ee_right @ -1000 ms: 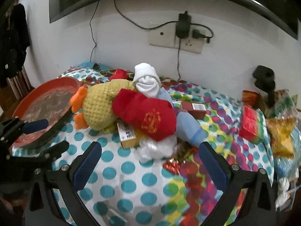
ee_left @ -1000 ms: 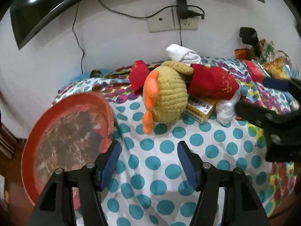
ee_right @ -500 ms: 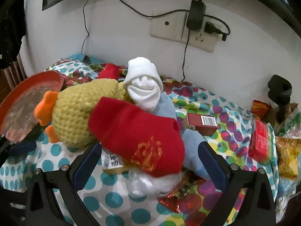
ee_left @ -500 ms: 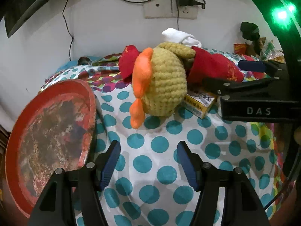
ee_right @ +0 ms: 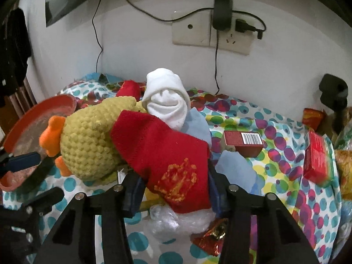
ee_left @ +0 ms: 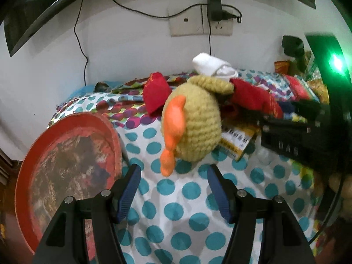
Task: Organize objects
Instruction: 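Grasp the yellow crocheted duck with the left tool while the right tool grasps the red sock, then carry the duck onto the red tray and open the left tool while the right tool holds the sock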
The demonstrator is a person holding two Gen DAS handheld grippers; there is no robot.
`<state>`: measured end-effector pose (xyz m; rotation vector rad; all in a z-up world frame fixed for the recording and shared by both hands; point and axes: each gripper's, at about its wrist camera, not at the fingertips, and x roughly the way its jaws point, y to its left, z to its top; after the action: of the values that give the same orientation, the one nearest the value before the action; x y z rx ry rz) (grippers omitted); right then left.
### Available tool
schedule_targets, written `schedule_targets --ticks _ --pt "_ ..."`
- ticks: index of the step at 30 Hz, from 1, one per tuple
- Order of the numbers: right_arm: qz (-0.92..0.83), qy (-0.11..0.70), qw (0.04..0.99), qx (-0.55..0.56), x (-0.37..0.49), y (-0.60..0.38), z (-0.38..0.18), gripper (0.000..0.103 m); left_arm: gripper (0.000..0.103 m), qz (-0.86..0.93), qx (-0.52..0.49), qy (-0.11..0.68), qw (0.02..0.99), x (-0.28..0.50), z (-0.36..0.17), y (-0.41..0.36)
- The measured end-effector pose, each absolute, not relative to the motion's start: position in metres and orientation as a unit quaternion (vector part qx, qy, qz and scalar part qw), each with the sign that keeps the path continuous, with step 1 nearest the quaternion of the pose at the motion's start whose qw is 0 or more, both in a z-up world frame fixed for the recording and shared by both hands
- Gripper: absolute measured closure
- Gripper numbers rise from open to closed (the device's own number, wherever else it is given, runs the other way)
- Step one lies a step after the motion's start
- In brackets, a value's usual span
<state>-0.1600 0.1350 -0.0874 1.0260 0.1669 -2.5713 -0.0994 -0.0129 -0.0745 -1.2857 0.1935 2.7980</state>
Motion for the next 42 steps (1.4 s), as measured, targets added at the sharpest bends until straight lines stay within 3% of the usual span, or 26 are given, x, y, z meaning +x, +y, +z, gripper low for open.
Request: schedule_targets --ticks 8,22,33,42 --pt "-0.921 0.015 0.177 0.347 -0.136 0.161 -0.090 0.058 0.038 0.907 -0.405 0.097 0.060 -0.114 -0.056 0.001" --pt "-0.925 0.015 0.180 0.335 -0.131 0.167 -0.096 0.058 0.038 0.894 -0.412 0.154 0.084 -0.175 -0.066 0.024" --pt "-0.921 0.006 0.184 0.343 -0.134 0.167 -0.099 0.058 0.028 0.883 -0.428 0.184 0.046 -0.206 -0.102 0.037" --pt "-0.919 0.000 0.188 0.346 -0.135 0.167 -0.101 0.057 0.029 0.887 -0.447 0.110 0.043 -0.213 -0.108 0.009"
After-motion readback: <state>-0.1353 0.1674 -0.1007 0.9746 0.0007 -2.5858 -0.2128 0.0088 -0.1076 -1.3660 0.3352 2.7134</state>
